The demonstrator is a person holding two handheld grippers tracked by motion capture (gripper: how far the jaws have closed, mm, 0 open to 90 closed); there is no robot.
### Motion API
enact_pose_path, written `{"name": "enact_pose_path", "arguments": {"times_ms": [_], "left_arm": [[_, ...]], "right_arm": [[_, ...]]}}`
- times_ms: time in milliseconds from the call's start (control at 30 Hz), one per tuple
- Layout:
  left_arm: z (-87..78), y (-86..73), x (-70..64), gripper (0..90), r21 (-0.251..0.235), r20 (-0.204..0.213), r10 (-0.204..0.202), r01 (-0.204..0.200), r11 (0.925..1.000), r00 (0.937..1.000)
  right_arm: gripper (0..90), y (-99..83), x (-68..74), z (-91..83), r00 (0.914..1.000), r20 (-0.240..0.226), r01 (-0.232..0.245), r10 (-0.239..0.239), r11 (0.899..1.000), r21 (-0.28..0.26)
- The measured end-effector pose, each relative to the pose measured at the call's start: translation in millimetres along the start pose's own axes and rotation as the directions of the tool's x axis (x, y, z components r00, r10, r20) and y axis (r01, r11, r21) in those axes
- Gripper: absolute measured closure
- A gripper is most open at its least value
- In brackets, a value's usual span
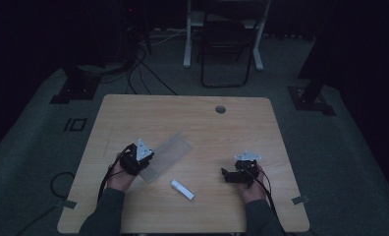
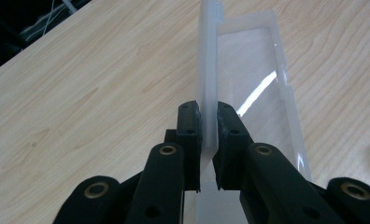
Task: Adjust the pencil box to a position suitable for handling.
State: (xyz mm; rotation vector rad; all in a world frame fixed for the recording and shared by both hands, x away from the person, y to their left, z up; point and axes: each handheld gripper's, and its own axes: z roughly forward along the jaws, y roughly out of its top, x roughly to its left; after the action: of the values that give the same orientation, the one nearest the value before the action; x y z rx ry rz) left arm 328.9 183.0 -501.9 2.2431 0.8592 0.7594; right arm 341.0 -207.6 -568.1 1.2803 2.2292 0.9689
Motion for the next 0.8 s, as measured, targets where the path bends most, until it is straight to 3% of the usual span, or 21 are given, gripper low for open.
{"name": "enact_pose_path", "arguments": {"times_ms": [200,500,800], "left_arm": [[-12.1,-9.3,-4.0,82.3,0.004,-0.008,-0.003,0.003,1.0,1.0],[-16.3,-13.4,-7.4,80.9,-0.002,-0.009,-0.011,0.011,0.9999,0.9999],[-31.3,-8.6,-7.6,67.4,-0.06,0.006,-0.022,0.022,0.998,0.9998]], "right_arm": [[10.5,0.0,0.0,0.0,1.0,0.0,-0.001,0.001,1.0,0.0],[10.5,0.0,0.0,0.0,1.0,0.0,-0.001,0.001,1.0,0.0],[10.5,0.0,0.1,0.0,1.0,0.0,-0.001,0.001,1.0,0.0]]}}
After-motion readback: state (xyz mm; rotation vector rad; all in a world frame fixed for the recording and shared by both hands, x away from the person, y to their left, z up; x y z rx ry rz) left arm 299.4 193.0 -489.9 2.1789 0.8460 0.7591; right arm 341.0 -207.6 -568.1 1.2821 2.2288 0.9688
